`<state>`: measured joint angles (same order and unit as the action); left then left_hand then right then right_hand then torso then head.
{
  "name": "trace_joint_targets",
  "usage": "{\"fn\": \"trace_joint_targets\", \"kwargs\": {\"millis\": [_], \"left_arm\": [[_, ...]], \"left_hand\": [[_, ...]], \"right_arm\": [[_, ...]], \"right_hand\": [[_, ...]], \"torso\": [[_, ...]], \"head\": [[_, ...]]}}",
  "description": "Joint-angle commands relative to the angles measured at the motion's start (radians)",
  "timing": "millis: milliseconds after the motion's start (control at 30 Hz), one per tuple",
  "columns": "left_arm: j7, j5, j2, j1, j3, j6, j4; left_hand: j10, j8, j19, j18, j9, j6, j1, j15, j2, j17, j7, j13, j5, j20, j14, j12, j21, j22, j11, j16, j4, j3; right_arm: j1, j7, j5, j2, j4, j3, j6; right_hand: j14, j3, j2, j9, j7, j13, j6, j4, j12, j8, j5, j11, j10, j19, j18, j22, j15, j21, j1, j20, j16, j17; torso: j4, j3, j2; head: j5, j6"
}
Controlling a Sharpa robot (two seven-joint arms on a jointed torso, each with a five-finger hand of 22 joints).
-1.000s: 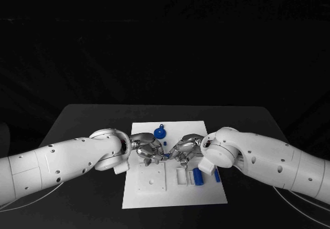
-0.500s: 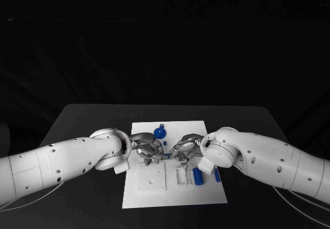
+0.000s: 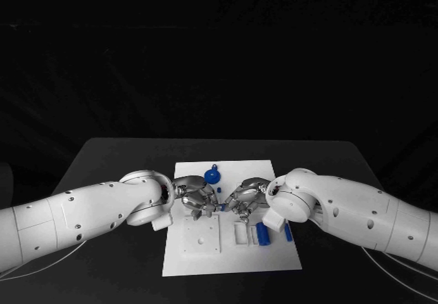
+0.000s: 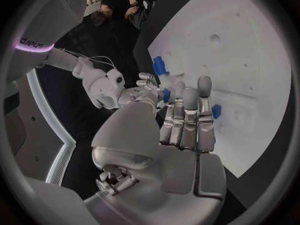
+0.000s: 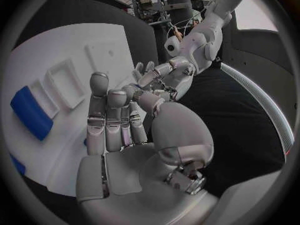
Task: Assemble the parts on the task board
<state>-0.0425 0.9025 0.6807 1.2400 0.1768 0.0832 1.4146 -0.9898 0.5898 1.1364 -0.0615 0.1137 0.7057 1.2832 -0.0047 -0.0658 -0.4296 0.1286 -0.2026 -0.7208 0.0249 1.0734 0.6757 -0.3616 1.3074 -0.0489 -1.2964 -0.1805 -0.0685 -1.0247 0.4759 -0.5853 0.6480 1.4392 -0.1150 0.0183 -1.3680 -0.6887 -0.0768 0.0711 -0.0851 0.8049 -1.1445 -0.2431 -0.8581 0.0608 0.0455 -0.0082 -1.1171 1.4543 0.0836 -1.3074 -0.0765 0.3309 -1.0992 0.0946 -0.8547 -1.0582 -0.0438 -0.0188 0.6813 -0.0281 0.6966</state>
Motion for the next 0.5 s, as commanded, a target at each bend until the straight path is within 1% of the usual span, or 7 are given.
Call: {"fn": "trace_joint_targets", "kwargs": {"millis": [33, 100, 133, 167, 300, 367, 500], "left_arm": [[0.046, -0.042, -0.013, 0.003, -0.005, -0.015, 0.011], [0.044, -0.042, -0.013, 0.003, -0.005, -0.017, 0.011], [0.043, -0.043, -0.013, 0.003, -0.005, -0.017, 0.01], [0.042, -0.043, -0.013, 0.003, -0.005, -0.017, 0.01], [0.033, -0.039, -0.013, 0.003, -0.005, -0.017, 0.009], [0.028, -0.034, -0.012, 0.003, -0.005, -0.016, 0.008], [0.018, -0.018, -0.009, 0.003, -0.005, -0.014, 0.007]], "left_hand": [[-0.001, -0.008, -0.003, -0.016, -0.011, -0.006, -0.015, 0.001, 0.003, -0.001, 0.001, 0.001, -0.002, 0.0, -0.005, -0.005, -0.005, 0.016, -0.007, 0.001, 0.0, -0.001], [-0.001, -0.016, -0.003, -0.016, -0.016, -0.012, -0.023, 0.002, 0.01, -0.001, 0.004, 0.001, 0.001, -0.001, -0.005, -0.006, -0.004, 0.015, -0.008, 0.001, -0.004, 0.004], [-0.001, -0.027, -0.002, -0.017, -0.028, -0.013, -0.027, 0.003, 0.017, -0.002, 0.006, 0.001, 0.014, -0.002, -0.005, -0.005, -0.004, 0.015, -0.008, 0.001, -0.007, 0.008], [-0.002, -0.033, -0.002, -0.017, -0.036, -0.01, -0.033, 0.003, 0.026, -0.002, 0.007, 0.0, 0.037, -0.002, -0.005, -0.004, -0.004, 0.015, -0.009, 0.0, -0.01, 0.016], [-0.005, -0.049, -0.001, -0.017, -0.047, -0.001, -0.038, 0.004, 0.054, -0.003, 0.008, 0.0, 0.061, -0.004, -0.004, -0.004, -0.002, 0.013, -0.01, 0.001, -0.014, 0.05], [-0.006, -0.058, 0.0, -0.017, -0.046, 0.003, -0.035, 0.005, 0.059, -0.005, 0.008, 0.001, 0.068, -0.004, -0.004, -0.005, 0.001, 0.013, -0.01, 0.002, -0.019, 0.073], [-0.007, -0.059, 0.002, -0.018, -0.046, 0.001, -0.031, 0.005, 0.066, -0.006, 0.008, 0.001, 0.088, -0.005, -0.005, -0.006, 0.004, 0.013, -0.012, 0.002, -0.02, 0.111]], "right_arm": [[0.003, -0.02, 0.013, -0.013, 0.014, 0.002, -0.033], [0.003, -0.019, 0.013, -0.013, 0.014, 0.002, -0.032], [0.003, -0.019, 0.013, -0.013, 0.014, 0.002, -0.032], [0.003, -0.019, 0.013, -0.013, 0.013, 0.002, -0.032], [0.003, -0.019, 0.013, -0.012, 0.013, 0.002, -0.031], [0.003, -0.019, 0.013, -0.012, 0.013, 0.002, -0.031], [0.003, -0.019, 0.013, -0.011, 0.013, 0.002, -0.03]], "right_hand": [[-0.005, -0.002, -0.01, 0.001, -0.001, -0.001, -0.009, -0.006, -0.005, 0.003, 0.003, -0.006, -0.001, -0.001, 0.012, -0.032, 0.0, 0.002, -0.001, 0.004, -0.005, -0.001], [-0.005, -0.002, -0.01, 0.001, -0.001, -0.001, -0.009, -0.006, -0.005, 0.003, 0.003, -0.006, -0.001, -0.001, 0.012, -0.032, 0.0, 0.002, -0.001, 0.004, -0.005, -0.001], [-0.005, -0.002, -0.01, 0.001, -0.001, -0.001, -0.009, -0.006, -0.005, 0.003, 0.003, -0.006, -0.001, -0.001, 0.012, -0.032, 0.0, 0.002, -0.001, 0.004, -0.005, -0.001], [-0.005, -0.002, -0.01, 0.001, -0.001, -0.001, -0.009, -0.006, -0.005, 0.003, 0.003, -0.006, -0.001, -0.001, 0.012, -0.032, 0.0, 0.002, -0.001, 0.004, -0.005, -0.001], [-0.005, -0.002, -0.01, 0.001, -0.001, -0.001, -0.009, -0.006, -0.005, 0.003, 0.003, -0.006, -0.001, -0.001, 0.012, -0.032, 0.0, 0.002, -0.001, 0.004, -0.005, -0.001], [-0.005, -0.002, -0.01, 0.001, -0.001, -0.001, -0.009, -0.006, -0.005, 0.003, 0.003, -0.006, -0.001, -0.001, 0.012, -0.032, 0.0, 0.002, -0.001, 0.004, -0.005, -0.001], [-0.005, -0.002, -0.01, 0.001, -0.001, -0.001, -0.009, -0.006, -0.005, 0.003, 0.003, -0.006, -0.001, -0.001, 0.012, -0.032, 0.0, 0.002, -0.001, 0.004, -0.005, -0.001]], "torso": [[-0.0001, 0.0, 0.0], [-0.0002, 0.0, 0.0], [-0.0002, 0.0001, 0.0], [-0.0002, -0.0001, 0.0], [0.0, -0.0004, 0.0], [0.0002, -0.0003, 0.0], [-0.0004, -0.0001, 0.0]], "head": [[0.0, 0.001], [0.0, -0.001], [0.0, -0.001], [0.0, -0.001], [0.001, -0.001], [0.001, -0.002], [0.0, -0.002]]}}
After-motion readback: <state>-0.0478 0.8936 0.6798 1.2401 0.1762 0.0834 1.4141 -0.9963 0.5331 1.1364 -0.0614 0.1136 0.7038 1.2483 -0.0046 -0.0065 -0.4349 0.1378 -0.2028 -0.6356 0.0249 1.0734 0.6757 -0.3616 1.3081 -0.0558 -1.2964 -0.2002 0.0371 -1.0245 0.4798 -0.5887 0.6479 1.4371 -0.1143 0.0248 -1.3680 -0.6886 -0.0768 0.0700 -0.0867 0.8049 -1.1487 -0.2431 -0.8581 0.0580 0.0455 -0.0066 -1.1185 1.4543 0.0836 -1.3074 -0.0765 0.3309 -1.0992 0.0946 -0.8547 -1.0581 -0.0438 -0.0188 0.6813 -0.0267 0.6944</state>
